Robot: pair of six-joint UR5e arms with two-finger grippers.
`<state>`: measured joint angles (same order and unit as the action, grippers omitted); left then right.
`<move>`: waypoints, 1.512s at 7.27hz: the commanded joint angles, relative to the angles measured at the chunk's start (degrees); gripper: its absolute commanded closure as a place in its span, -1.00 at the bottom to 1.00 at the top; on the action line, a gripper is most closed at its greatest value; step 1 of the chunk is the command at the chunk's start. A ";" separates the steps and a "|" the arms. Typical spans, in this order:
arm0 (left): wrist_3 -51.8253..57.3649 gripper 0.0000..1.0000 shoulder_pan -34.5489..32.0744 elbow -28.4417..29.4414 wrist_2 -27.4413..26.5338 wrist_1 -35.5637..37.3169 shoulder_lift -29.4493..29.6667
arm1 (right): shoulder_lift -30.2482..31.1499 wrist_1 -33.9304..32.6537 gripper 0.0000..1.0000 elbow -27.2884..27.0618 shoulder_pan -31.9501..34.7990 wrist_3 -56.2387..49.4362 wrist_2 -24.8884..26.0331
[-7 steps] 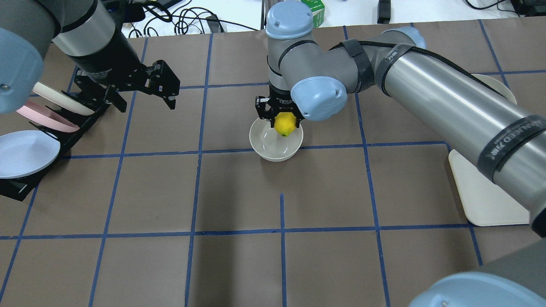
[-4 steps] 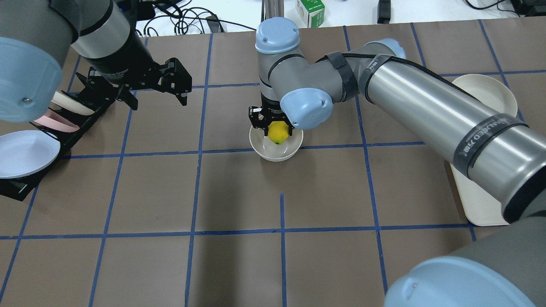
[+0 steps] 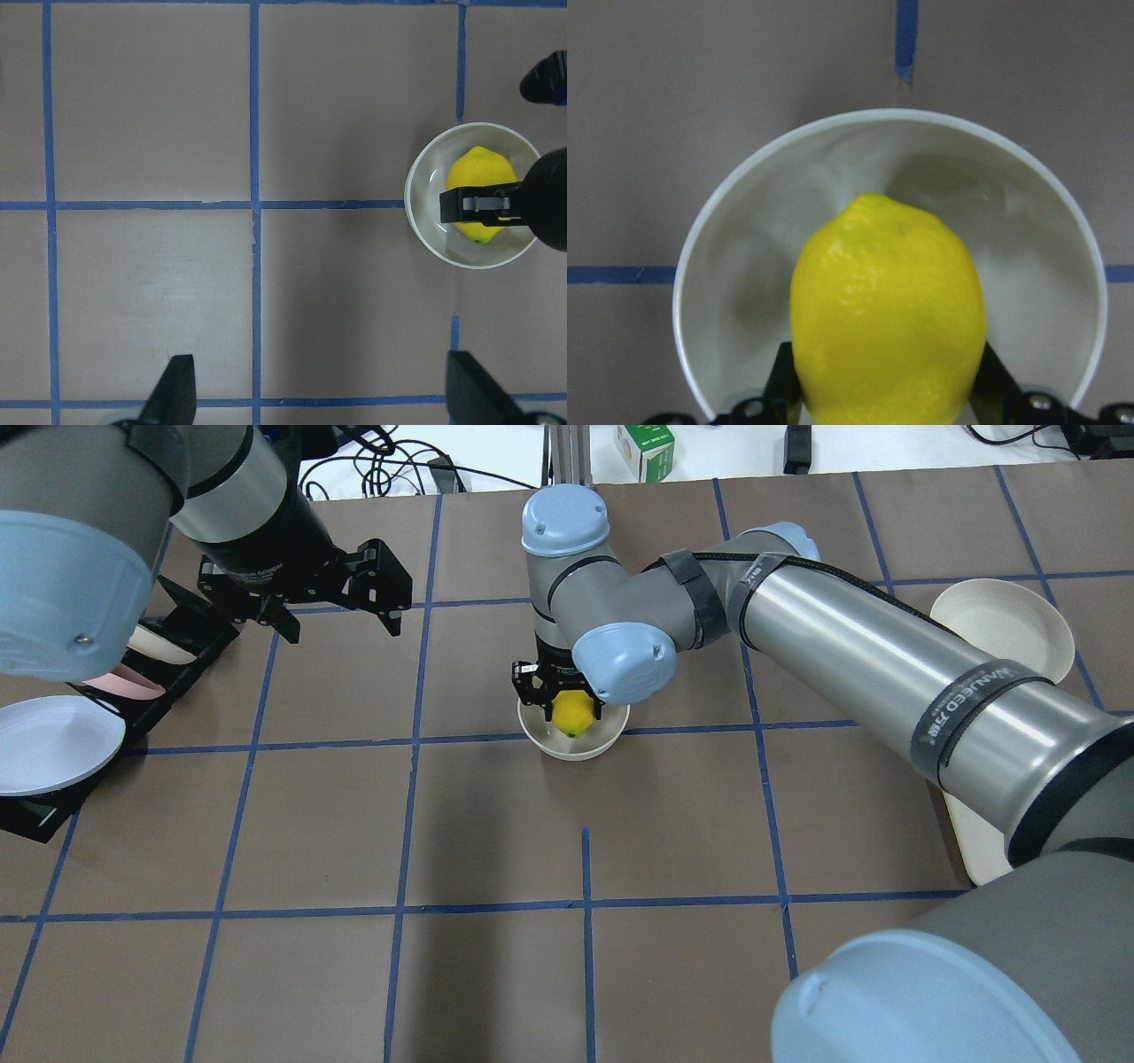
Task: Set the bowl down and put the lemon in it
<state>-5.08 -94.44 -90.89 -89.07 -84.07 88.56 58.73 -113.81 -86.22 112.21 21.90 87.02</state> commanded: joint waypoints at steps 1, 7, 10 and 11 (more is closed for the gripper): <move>-0.01 -1.00 -0.04 0.01 0.04 0.40 0.04 | -0.63 -0.01 -0.66 0.00 0.02 -0.01 0.00; 0.07 -1.00 0.75 4.59 1.97 -0.74 2.94 | 10.14 6.47 -1.00 0.88 -6.97 -0.97 1.23; 0.07 -1.00 0.57 4.14 1.97 -0.66 2.94 | 21.76 18.21 -1.00 0.09 -18.83 -3.59 0.62; 0.07 -1.00 0.66 4.14 2.06 -0.66 2.76 | 24.65 21.49 -1.00 0.00 -21.31 -5.01 1.22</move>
<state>-5.01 -93.83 -86.70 -87.08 -84.73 91.45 79.66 -97.29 -86.07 94.78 18.74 87.96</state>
